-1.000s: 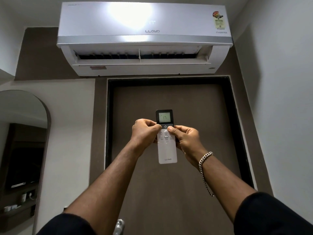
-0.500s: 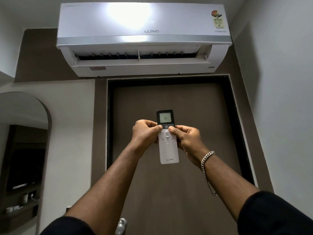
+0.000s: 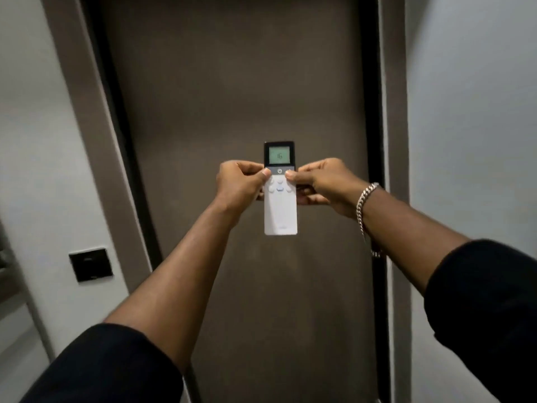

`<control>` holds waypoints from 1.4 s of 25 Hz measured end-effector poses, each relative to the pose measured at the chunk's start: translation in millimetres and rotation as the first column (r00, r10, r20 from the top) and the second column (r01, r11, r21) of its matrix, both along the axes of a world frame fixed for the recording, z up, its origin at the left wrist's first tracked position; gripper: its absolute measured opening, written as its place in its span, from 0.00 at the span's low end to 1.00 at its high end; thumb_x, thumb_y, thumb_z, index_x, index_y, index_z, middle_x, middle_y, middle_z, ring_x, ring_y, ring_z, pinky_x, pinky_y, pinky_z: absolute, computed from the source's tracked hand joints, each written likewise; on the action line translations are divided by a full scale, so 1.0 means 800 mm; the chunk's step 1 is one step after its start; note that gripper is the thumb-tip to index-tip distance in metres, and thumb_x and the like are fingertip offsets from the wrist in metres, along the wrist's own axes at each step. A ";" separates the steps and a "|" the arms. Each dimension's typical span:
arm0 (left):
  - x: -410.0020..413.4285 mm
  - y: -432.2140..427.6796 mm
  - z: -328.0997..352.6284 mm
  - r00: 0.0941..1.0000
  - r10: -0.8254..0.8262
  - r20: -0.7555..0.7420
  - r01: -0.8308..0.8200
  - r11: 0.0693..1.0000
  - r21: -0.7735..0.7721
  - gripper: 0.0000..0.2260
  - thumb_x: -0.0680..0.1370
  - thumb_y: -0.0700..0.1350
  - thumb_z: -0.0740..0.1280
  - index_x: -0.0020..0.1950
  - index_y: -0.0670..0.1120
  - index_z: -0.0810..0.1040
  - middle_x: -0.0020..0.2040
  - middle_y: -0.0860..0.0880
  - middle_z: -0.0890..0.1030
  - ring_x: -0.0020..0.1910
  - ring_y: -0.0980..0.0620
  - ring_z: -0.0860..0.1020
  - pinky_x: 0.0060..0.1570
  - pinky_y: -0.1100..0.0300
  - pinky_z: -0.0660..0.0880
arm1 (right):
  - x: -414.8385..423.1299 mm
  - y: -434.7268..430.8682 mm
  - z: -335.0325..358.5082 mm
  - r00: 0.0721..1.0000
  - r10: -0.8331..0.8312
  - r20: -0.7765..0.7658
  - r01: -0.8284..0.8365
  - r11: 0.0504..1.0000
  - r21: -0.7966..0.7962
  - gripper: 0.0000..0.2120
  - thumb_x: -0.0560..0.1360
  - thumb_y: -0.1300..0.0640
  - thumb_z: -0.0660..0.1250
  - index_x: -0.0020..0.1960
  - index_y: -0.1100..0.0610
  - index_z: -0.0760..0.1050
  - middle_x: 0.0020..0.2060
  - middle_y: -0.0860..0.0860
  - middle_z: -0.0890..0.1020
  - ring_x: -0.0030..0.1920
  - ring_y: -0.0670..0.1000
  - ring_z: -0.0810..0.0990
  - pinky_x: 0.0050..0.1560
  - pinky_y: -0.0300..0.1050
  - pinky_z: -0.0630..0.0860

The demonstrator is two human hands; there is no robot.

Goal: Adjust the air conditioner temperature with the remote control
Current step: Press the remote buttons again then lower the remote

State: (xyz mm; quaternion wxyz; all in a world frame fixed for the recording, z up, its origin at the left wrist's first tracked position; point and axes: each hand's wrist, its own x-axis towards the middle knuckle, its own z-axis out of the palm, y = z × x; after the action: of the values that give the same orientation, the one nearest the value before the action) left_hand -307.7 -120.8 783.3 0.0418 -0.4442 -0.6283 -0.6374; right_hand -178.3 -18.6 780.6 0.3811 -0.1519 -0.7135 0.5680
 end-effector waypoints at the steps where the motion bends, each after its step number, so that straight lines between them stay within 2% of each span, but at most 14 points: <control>1: 0.001 0.014 -0.028 0.999 -0.023 0.026 0.024 0.999 -0.044 0.05 0.74 0.42 0.71 0.48 0.42 0.82 0.48 0.42 0.85 0.44 0.47 0.85 0.40 0.55 0.82 | 0.005 0.012 -0.025 0.999 -0.021 0.037 0.022 0.999 -0.037 0.13 0.72 0.61 0.72 0.52 0.68 0.79 0.44 0.60 0.87 0.43 0.53 0.87 0.46 0.48 0.84; 4: 0.013 0.053 -0.111 0.984 -0.115 0.134 0.133 0.982 -0.137 0.06 0.75 0.41 0.71 0.49 0.41 0.82 0.47 0.42 0.86 0.43 0.50 0.85 0.42 0.56 0.83 | 0.024 0.047 -0.111 0.987 -0.091 0.132 0.110 0.983 -0.148 0.14 0.71 0.60 0.73 0.53 0.68 0.79 0.44 0.59 0.87 0.45 0.55 0.87 0.49 0.50 0.83; 6: 0.031 0.078 -0.173 0.967 -0.140 0.213 0.186 0.959 -0.212 0.04 0.75 0.41 0.70 0.46 0.42 0.82 0.45 0.46 0.85 0.42 0.54 0.84 0.40 0.59 0.82 | 0.043 0.070 -0.176 0.973 -0.127 0.194 0.171 0.958 -0.229 0.15 0.71 0.60 0.73 0.53 0.69 0.78 0.44 0.59 0.87 0.45 0.54 0.87 0.50 0.51 0.83; 8: 0.048 0.103 -0.237 0.949 -0.154 0.274 0.234 0.929 -0.287 0.05 0.76 0.42 0.69 0.49 0.42 0.82 0.45 0.49 0.84 0.43 0.56 0.83 0.36 0.63 0.81 | 0.065 0.092 -0.244 0.952 -0.146 0.267 0.226 0.927 -0.299 0.16 0.71 0.60 0.73 0.54 0.68 0.77 0.46 0.59 0.87 0.45 0.53 0.87 0.50 0.51 0.83; 12: 0.106 0.162 -0.394 0.898 -0.171 0.405 0.359 0.817 -0.451 0.07 0.76 0.40 0.69 0.52 0.41 0.82 0.43 0.52 0.83 0.42 0.58 0.83 0.31 0.69 0.77 | 0.131 0.132 -0.401 0.883 -0.201 0.424 0.397 0.802 -0.447 0.15 0.71 0.60 0.73 0.55 0.66 0.76 0.48 0.60 0.86 0.44 0.53 0.87 0.44 0.48 0.84; 16: 0.192 0.206 -0.572 0.789 -0.123 0.602 0.539 0.608 -0.583 0.06 0.76 0.39 0.69 0.51 0.41 0.83 0.49 0.46 0.86 0.47 0.48 0.86 0.44 0.55 0.84 | 0.225 0.144 -0.577 0.807 -0.239 0.541 0.565 0.582 -0.585 0.15 0.72 0.63 0.71 0.56 0.67 0.75 0.54 0.61 0.84 0.50 0.57 0.85 0.47 0.49 0.84; 19: 0.270 0.219 -0.705 0.719 -0.046 0.693 0.654 0.384 -0.653 0.07 0.75 0.36 0.69 0.51 0.36 0.82 0.52 0.42 0.86 0.49 0.44 0.86 0.45 0.53 0.84 | 0.306 0.129 -0.715 0.756 -0.220 0.617 0.647 0.394 -0.653 0.10 0.74 0.62 0.69 0.53 0.67 0.75 0.57 0.62 0.82 0.55 0.60 0.83 0.52 0.53 0.82; 21: 0.308 0.221 -0.789 0.712 -0.046 0.701 0.684 0.273 -0.677 0.04 0.74 0.36 0.70 0.48 0.37 0.82 0.53 0.41 0.85 0.49 0.43 0.85 0.47 0.52 0.83 | 0.347 0.110 -0.797 0.715 -0.236 0.658 0.698 0.263 -0.665 0.11 0.75 0.63 0.68 0.54 0.67 0.75 0.52 0.61 0.81 0.55 0.59 0.82 0.53 0.51 0.82; 24: 0.362 0.219 -0.908 0.682 -0.101 0.725 0.732 0.097 -0.675 0.05 0.74 0.36 0.70 0.47 0.41 0.85 0.54 0.40 0.86 0.49 0.43 0.85 0.51 0.47 0.82 | 0.403 0.077 -0.902 0.682 -0.250 0.687 0.718 0.051 -0.694 0.13 0.75 0.63 0.68 0.58 0.67 0.75 0.51 0.59 0.81 0.50 0.55 0.82 0.46 0.45 0.82; 26: 0.388 0.211 -0.970 0.675 -0.143 0.724 0.730 -0.016 -0.683 0.08 0.74 0.38 0.68 0.50 0.43 0.85 0.54 0.41 0.86 0.51 0.43 0.85 0.52 0.46 0.82 | 0.432 0.057 -0.958 0.681 -0.256 0.686 0.703 -0.037 -0.710 0.14 0.76 0.63 0.67 0.60 0.67 0.75 0.54 0.60 0.82 0.50 0.54 0.82 0.40 0.39 0.81; 28: 0.407 0.199 -1.015 0.684 -0.191 0.704 0.702 -0.091 -0.706 0.09 0.72 0.41 0.67 0.49 0.45 0.86 0.52 0.42 0.86 0.51 0.43 0.85 0.51 0.43 0.82 | 0.451 0.042 -1.003 0.656 -0.243 0.714 0.721 -0.075 -0.688 0.15 0.76 0.63 0.66 0.61 0.68 0.74 0.55 0.61 0.81 0.51 0.54 0.82 0.42 0.40 0.81; 30: 0.426 0.186 -1.044 0.689 -0.205 0.695 0.682 -0.142 -0.718 0.09 0.70 0.44 0.68 0.46 0.46 0.85 0.51 0.42 0.86 0.50 0.43 0.85 0.51 0.43 0.82 | 0.467 0.031 -1.049 0.587 -0.202 0.784 0.791 -0.064 -0.609 0.16 0.75 0.63 0.67 0.60 0.69 0.74 0.56 0.63 0.81 0.55 0.60 0.82 0.48 0.44 0.82; 32: 0.440 0.178 -1.054 0.707 -0.191 0.681 0.670 -0.127 -0.731 0.09 0.70 0.48 0.69 0.47 0.47 0.85 0.51 0.43 0.86 0.50 0.43 0.84 0.53 0.45 0.81 | 0.475 0.026 -1.081 0.528 -0.156 0.835 0.842 -0.033 -0.539 0.18 0.71 0.60 0.70 0.58 0.68 0.76 0.57 0.65 0.81 0.57 0.62 0.81 0.54 0.51 0.81; 35: 0.453 0.174 -1.057 0.724 -0.222 0.653 0.655 -0.078 -0.752 0.11 0.75 0.47 0.67 0.52 0.44 0.85 0.50 0.45 0.85 0.51 0.43 0.83 0.54 0.48 0.80 | 0.484 0.022 -1.116 0.478 -0.141 0.867 0.874 -0.025 -0.486 0.23 0.58 0.52 0.71 0.50 0.61 0.79 0.55 0.63 0.82 0.54 0.61 0.82 0.54 0.56 0.81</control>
State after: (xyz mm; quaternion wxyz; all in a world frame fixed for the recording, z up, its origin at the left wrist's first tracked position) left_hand 54.9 18.5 -62.4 -0.5792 -0.4235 -0.6899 -0.0959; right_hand 209.0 -0.9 -112.6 0.1578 -0.7856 -0.1680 0.5743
